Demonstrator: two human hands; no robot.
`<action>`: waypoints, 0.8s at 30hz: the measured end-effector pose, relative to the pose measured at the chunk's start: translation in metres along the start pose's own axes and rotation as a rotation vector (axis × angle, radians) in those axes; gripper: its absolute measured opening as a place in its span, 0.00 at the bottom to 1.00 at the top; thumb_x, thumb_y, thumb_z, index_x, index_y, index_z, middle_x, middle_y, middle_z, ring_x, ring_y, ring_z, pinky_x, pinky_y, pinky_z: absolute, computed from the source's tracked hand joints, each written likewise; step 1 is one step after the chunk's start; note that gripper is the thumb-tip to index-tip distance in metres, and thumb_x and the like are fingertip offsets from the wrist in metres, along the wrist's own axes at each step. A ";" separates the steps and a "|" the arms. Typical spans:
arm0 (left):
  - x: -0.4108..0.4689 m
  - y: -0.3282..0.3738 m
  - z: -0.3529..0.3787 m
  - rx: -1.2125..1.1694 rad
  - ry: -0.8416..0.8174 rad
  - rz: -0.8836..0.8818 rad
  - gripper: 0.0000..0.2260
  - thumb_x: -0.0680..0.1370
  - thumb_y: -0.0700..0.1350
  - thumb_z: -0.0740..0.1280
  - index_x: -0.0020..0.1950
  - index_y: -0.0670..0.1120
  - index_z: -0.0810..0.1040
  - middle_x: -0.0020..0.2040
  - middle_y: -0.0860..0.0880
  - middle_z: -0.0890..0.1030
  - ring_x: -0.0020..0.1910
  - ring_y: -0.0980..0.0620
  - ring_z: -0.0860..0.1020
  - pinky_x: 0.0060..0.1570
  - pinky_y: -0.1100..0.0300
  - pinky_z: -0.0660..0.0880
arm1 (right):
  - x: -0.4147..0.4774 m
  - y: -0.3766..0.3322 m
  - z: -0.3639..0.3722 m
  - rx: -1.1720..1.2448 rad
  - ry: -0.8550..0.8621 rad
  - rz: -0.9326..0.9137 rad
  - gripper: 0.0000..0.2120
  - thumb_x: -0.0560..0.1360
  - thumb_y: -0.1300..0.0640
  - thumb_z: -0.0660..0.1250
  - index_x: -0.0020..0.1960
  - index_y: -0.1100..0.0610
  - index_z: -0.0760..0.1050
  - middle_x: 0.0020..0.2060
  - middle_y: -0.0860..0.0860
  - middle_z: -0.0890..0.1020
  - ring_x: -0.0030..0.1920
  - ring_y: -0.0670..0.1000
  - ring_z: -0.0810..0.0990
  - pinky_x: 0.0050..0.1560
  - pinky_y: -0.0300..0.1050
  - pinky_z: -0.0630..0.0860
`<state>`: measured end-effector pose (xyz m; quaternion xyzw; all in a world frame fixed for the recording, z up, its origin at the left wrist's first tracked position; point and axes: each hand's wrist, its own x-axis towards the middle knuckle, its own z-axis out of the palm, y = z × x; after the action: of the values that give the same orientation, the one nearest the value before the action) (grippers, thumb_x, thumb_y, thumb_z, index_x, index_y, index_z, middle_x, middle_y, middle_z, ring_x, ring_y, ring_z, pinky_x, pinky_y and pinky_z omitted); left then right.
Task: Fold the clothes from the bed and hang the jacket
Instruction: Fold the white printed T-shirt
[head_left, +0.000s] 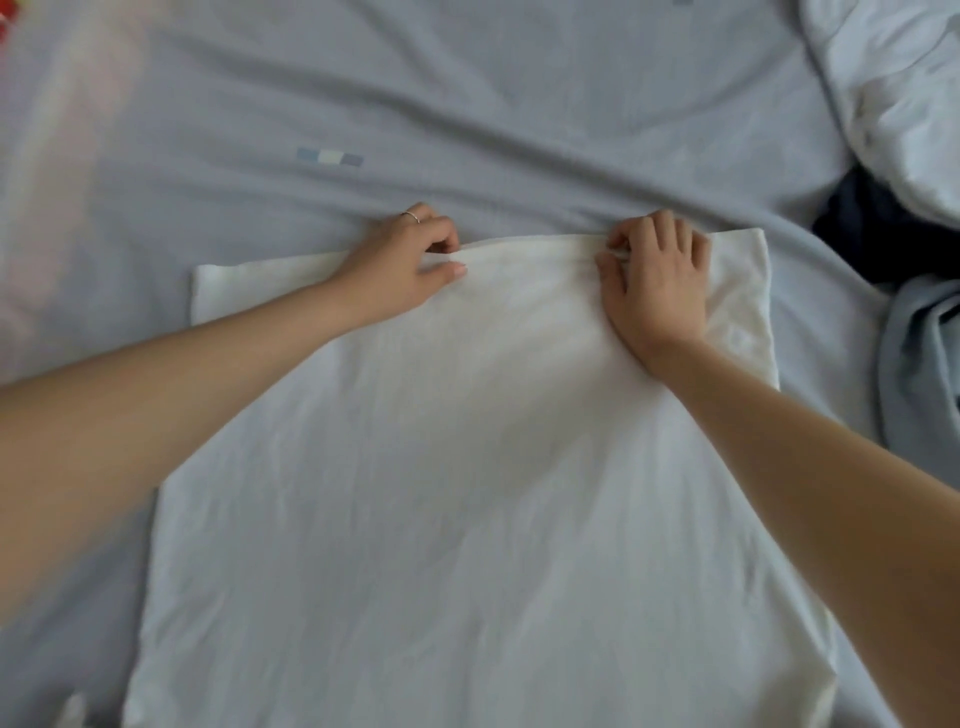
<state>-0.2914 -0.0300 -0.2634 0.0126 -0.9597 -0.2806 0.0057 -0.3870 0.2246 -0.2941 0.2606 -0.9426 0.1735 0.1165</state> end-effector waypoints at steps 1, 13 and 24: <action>0.001 0.001 0.001 0.003 -0.016 -0.012 0.08 0.73 0.48 0.68 0.46 0.44 0.75 0.46 0.50 0.72 0.45 0.47 0.76 0.51 0.54 0.72 | -0.001 -0.001 -0.001 -0.009 0.003 -0.014 0.09 0.76 0.53 0.60 0.49 0.58 0.72 0.49 0.58 0.75 0.51 0.60 0.72 0.55 0.49 0.59; 0.024 0.001 -0.007 -0.015 -0.062 -0.292 0.10 0.77 0.47 0.67 0.38 0.49 0.70 0.42 0.46 0.75 0.45 0.49 0.72 0.42 0.60 0.61 | 0.028 0.000 -0.021 0.161 -0.249 0.067 0.07 0.76 0.62 0.60 0.53 0.58 0.73 0.53 0.56 0.79 0.57 0.59 0.73 0.57 0.48 0.61; 0.020 0.023 0.018 0.126 0.262 -0.479 0.04 0.73 0.47 0.66 0.41 0.50 0.71 0.48 0.48 0.78 0.52 0.46 0.76 0.48 0.55 0.66 | 0.032 -0.014 -0.014 0.153 -0.175 0.265 0.09 0.75 0.63 0.59 0.54 0.55 0.73 0.55 0.53 0.77 0.59 0.56 0.71 0.55 0.48 0.58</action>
<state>-0.3125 -0.0014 -0.2656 0.2754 -0.9361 -0.2096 0.0624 -0.4040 0.2042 -0.2677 0.1564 -0.9593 0.2351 -0.0102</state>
